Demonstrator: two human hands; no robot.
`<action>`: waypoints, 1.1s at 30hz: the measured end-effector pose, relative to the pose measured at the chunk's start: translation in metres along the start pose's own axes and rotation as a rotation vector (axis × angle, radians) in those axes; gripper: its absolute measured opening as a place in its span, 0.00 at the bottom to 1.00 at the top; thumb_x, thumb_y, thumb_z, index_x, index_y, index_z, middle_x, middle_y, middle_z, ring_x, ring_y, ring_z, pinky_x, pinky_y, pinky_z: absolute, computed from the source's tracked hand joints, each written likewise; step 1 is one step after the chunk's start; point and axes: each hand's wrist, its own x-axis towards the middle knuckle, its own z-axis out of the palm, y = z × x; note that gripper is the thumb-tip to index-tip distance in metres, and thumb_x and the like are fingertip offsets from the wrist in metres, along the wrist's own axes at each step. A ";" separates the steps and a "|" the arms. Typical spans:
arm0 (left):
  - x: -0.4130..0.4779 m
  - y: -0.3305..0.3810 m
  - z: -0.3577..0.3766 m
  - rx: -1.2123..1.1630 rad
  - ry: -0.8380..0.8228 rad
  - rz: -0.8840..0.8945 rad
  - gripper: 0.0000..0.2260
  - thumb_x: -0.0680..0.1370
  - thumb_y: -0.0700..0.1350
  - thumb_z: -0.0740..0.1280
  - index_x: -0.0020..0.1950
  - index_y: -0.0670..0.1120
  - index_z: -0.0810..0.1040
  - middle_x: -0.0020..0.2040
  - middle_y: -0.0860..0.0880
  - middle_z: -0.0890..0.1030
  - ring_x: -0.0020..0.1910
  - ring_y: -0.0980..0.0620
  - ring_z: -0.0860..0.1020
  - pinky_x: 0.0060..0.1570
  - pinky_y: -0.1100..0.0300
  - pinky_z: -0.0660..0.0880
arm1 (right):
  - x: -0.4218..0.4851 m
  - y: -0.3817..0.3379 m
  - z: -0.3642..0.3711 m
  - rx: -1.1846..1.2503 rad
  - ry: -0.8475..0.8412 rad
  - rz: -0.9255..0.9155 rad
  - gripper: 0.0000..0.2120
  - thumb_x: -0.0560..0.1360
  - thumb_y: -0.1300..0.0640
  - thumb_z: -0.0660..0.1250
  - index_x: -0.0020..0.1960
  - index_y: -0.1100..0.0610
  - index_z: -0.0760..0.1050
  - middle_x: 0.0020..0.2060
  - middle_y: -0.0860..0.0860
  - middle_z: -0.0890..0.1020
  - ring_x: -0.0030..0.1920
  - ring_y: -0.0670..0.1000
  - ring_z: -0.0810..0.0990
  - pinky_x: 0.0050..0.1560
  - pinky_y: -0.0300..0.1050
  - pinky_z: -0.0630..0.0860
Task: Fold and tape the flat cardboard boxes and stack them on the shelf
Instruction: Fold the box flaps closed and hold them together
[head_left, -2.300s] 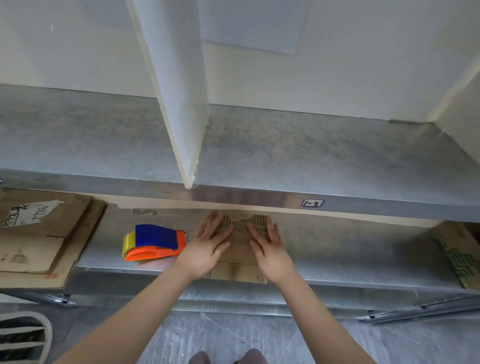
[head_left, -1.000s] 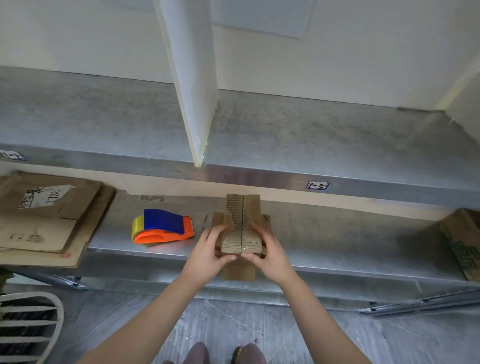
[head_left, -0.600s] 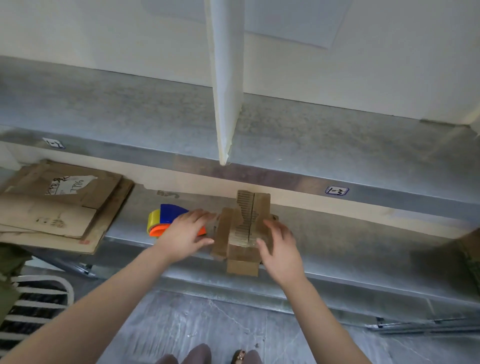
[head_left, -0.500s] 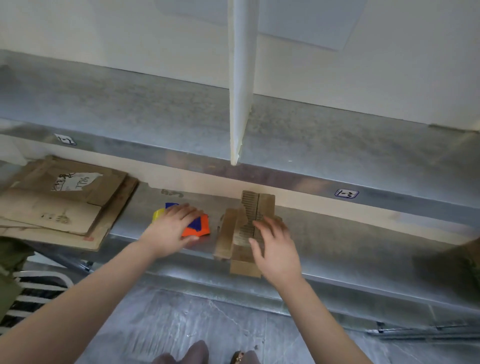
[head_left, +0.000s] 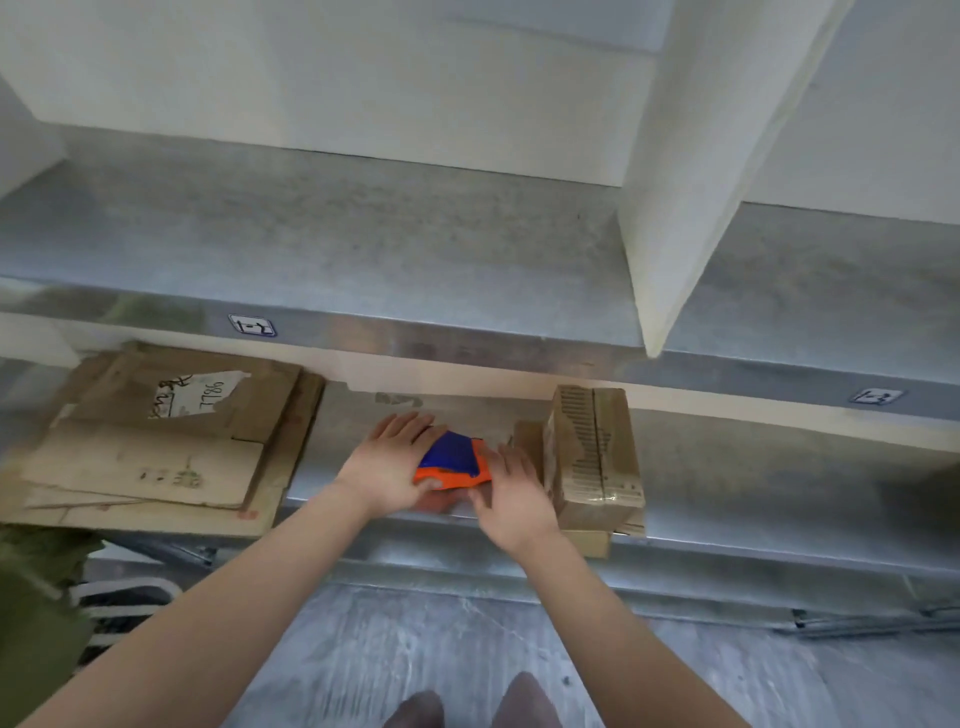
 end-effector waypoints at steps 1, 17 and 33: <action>0.003 -0.005 0.002 0.010 -0.018 -0.009 0.36 0.75 0.66 0.61 0.77 0.49 0.60 0.76 0.46 0.62 0.76 0.46 0.59 0.74 0.52 0.51 | 0.000 0.003 0.004 0.007 -0.012 0.042 0.30 0.80 0.48 0.59 0.78 0.50 0.54 0.75 0.54 0.61 0.76 0.56 0.58 0.72 0.50 0.63; 0.023 -0.039 0.004 -0.272 -0.331 0.005 0.36 0.71 0.60 0.71 0.76 0.56 0.60 0.61 0.51 0.71 0.57 0.49 0.72 0.54 0.55 0.72 | 0.005 0.014 0.023 0.163 0.024 0.180 0.24 0.83 0.54 0.56 0.78 0.55 0.57 0.74 0.54 0.63 0.74 0.54 0.63 0.71 0.46 0.65; 0.004 -0.024 0.004 -0.222 -0.180 -0.038 0.31 0.74 0.58 0.68 0.75 0.56 0.63 0.65 0.54 0.71 0.60 0.50 0.73 0.53 0.56 0.74 | 0.004 0.021 0.027 0.070 0.019 0.158 0.23 0.84 0.53 0.53 0.78 0.54 0.56 0.76 0.52 0.59 0.77 0.51 0.55 0.74 0.43 0.60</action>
